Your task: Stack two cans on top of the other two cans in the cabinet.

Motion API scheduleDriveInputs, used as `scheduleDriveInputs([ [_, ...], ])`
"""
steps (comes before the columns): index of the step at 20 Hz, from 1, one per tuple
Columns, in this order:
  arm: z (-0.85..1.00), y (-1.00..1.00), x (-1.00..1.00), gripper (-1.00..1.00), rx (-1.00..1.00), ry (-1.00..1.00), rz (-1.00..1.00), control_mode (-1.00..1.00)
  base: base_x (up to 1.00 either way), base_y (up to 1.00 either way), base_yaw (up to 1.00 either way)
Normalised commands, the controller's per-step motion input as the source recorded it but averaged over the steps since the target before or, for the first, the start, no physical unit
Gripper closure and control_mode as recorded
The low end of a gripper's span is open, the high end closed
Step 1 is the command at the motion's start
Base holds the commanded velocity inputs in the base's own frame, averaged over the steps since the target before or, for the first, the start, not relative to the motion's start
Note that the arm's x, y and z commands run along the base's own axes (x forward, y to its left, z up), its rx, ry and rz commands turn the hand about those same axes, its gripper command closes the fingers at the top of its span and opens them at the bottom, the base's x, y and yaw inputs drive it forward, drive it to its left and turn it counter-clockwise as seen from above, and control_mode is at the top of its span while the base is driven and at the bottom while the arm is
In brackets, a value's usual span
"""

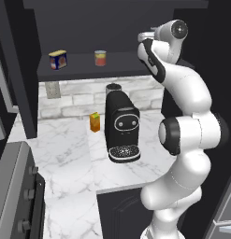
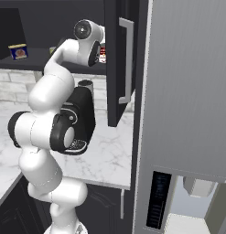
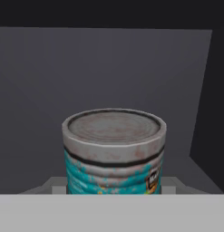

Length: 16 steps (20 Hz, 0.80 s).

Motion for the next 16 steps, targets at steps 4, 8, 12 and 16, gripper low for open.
scheduleDriveInputs([
  [4,-0.02,0.01,0.02,1.00,0.00,0.03,0.00,-1.00,0.00,0.00,0.00],
  [8,0.00,0.00,0.08,1.00,0.00,0.04,0.00,-1.00,0.00,0.00,0.00],
  [12,0.00,0.00,0.10,1.00,0.00,0.02,0.00,-1.00,0.00,0.00,0.00],
  [16,0.00,0.00,0.13,1.00,0.00,0.00,0.00,-1.00,0.00,0.00,0.00],
])
